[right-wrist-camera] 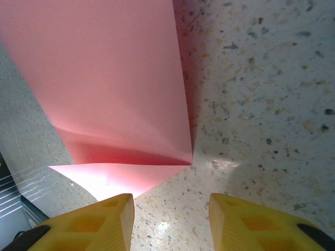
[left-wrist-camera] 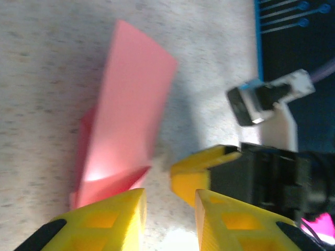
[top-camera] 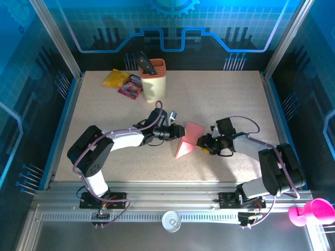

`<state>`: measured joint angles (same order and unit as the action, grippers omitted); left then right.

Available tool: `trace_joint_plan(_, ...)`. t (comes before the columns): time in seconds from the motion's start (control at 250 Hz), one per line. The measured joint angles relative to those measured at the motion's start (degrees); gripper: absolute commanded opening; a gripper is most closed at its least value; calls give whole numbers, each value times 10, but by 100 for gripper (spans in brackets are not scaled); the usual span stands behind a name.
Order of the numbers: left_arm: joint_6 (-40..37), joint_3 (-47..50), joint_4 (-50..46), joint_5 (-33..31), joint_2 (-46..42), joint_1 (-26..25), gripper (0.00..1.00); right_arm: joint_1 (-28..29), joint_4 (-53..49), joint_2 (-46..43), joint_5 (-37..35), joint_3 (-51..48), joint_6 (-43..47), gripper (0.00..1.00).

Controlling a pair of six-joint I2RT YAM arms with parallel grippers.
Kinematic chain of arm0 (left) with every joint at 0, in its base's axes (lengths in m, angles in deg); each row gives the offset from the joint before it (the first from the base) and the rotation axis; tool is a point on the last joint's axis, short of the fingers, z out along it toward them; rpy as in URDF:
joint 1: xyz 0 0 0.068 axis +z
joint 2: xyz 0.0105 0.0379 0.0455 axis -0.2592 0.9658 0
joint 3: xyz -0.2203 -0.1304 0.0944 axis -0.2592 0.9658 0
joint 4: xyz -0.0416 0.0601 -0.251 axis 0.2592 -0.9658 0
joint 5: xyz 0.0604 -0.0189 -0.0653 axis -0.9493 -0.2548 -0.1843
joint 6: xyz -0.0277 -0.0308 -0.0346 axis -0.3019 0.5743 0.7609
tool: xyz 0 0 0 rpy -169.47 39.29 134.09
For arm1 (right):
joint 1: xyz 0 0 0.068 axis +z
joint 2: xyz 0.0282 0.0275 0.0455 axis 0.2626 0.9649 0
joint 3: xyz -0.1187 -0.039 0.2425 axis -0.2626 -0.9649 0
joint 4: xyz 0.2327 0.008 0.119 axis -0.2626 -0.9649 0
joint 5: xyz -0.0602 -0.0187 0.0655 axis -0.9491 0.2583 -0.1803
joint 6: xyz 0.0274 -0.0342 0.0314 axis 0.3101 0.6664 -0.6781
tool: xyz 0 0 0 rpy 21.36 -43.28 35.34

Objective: Fold a paper plane with a square sheet of paper (pick it up from the middle)
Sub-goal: Fold the wing for the fifth time at the center of the table.

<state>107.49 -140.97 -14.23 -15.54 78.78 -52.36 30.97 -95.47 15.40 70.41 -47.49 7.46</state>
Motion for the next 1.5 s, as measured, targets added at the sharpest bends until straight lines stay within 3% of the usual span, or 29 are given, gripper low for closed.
trace_joint_plan(0.268,7,3,16,16,19,-34,31,0,1,0,-4,0,-6,43)
trace_joint_plan(0.791,-1,-4,17,16,97,-12,30,0,14,16,9,0,-7,43)
trace_joint_plan(1.498,-5,2,30,16,105,5,28,31,55,67,39,41,-17,36)
